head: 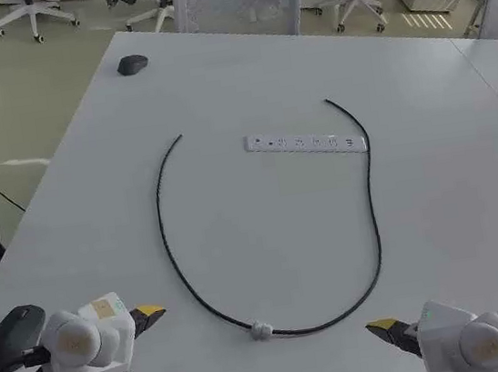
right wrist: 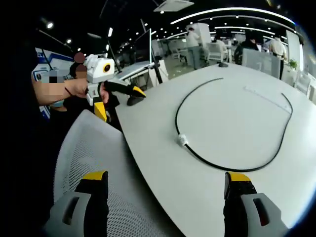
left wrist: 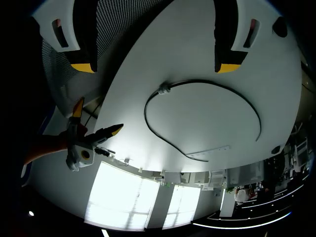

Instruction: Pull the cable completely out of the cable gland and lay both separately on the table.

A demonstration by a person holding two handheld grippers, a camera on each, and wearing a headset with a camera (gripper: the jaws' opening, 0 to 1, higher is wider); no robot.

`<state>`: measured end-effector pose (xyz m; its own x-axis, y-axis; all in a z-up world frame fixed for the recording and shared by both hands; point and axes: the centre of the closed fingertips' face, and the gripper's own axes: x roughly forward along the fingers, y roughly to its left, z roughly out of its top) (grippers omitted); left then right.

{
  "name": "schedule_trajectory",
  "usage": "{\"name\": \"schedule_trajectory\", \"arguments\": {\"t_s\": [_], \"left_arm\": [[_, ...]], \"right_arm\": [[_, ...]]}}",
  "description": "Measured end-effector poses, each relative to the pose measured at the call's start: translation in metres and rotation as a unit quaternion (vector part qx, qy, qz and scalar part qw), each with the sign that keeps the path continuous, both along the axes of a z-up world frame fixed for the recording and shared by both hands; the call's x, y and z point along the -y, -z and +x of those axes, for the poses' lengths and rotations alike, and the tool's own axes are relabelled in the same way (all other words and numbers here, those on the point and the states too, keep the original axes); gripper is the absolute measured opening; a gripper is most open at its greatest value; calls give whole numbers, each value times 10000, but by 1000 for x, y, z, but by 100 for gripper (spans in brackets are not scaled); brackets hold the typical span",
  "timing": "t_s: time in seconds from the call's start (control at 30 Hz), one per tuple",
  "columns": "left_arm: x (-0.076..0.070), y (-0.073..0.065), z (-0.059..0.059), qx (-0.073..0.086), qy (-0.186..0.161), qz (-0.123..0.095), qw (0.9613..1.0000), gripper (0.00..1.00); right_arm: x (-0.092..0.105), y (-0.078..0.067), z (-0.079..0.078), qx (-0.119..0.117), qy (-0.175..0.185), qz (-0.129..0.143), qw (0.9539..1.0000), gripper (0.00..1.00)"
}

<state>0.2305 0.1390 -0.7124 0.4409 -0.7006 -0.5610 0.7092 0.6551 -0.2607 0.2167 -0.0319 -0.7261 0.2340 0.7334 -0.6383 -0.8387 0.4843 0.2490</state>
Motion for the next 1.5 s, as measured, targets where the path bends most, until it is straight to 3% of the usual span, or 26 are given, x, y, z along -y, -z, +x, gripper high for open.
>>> {"name": "schedule_trajectory", "arguments": {"t_s": [0.47,0.7,1.03,1.27,1.5], "left_arm": [[0,0,3,-10,40,53,10000,98],[1,0,5,-2,60,34,10000,98],[3,3,5,-28,-39,17,10000,98],[4,2,5,-12,-212,-42,9998,98],[1,12,4,-82,-267,20,9996,98]], "right_arm": [[-7,3,-3,-71,-68,39,9999,96],[-6,1,7,-53,32,55,10000,95],[-14,-5,15,48,-155,6,9999,92],[-17,-8,29,150,-293,-42,9994,88],[-18,-8,43,143,-361,-184,9991,79]]}}
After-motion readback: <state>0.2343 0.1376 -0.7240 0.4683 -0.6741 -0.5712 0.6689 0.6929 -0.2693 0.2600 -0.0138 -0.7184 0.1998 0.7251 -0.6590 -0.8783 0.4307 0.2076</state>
